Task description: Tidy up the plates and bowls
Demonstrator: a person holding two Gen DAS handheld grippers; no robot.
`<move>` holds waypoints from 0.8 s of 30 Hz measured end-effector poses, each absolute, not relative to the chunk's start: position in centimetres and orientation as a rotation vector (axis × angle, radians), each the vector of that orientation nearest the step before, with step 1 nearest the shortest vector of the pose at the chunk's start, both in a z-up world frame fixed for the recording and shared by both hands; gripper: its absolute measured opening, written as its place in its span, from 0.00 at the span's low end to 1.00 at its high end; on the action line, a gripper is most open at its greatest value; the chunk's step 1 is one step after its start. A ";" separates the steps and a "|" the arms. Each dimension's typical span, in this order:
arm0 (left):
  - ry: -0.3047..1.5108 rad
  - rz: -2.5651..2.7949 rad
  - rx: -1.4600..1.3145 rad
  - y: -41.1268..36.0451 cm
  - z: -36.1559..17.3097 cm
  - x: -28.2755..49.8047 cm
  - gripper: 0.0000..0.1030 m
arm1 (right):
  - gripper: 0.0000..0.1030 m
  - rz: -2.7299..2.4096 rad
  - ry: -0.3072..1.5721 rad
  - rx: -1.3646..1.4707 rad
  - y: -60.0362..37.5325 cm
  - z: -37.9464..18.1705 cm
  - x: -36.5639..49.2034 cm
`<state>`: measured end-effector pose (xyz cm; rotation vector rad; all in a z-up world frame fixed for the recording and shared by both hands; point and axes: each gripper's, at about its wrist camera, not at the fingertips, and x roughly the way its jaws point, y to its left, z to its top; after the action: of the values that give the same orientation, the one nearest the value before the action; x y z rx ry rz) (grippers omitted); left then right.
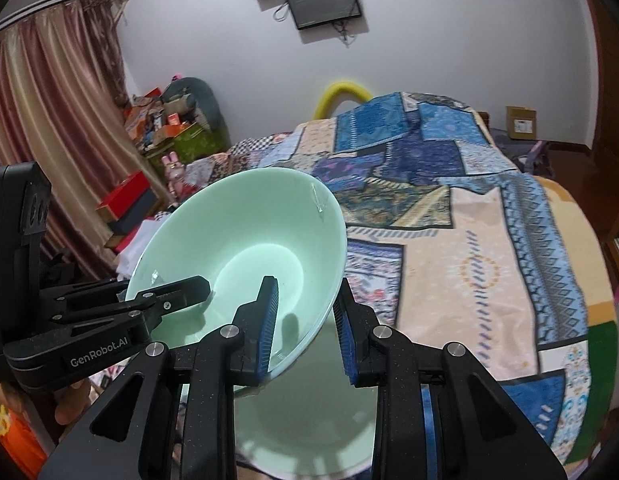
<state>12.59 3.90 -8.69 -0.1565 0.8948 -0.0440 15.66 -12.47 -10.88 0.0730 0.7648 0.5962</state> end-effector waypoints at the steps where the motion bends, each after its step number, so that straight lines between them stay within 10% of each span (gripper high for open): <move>1: 0.897 -0.038 -0.160 4.4 -8.8 12.4 0.18 | 0.25 0.604 0.768 0.072 -12.0 -11.0 15.5; 24: 0.962 0.053 -0.255 13.7 -14.5 7.9 0.18 | 0.25 0.700 0.881 0.007 -3.2 -14.9 13.1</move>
<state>7.90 13.67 -14.47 -0.2548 0.9620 0.0528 13.13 -3.19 -14.90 0.0068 0.8808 0.7004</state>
